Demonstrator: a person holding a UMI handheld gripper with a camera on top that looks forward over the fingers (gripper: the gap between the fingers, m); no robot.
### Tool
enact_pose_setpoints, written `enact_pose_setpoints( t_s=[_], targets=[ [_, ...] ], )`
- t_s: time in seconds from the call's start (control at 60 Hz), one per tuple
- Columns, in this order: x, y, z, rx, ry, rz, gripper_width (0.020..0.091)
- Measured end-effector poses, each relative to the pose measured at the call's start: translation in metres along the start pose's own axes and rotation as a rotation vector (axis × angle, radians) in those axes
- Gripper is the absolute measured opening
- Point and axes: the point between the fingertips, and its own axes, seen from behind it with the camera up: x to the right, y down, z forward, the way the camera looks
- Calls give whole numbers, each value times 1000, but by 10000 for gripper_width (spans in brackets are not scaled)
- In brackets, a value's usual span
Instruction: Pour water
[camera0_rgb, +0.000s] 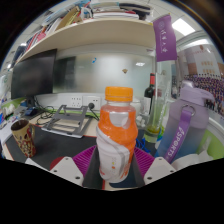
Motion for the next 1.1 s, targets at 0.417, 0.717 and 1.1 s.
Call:
enact_pose_setpoints(
  t_s=[0.417,0.717,1.1],
  targets=[
    [3,-3,2,-4,34,31,364],
    [-37,-54,-28,-41,48,-254,363],
    [-106,-87,-40,-163,47,-1328,362]
  ],
)
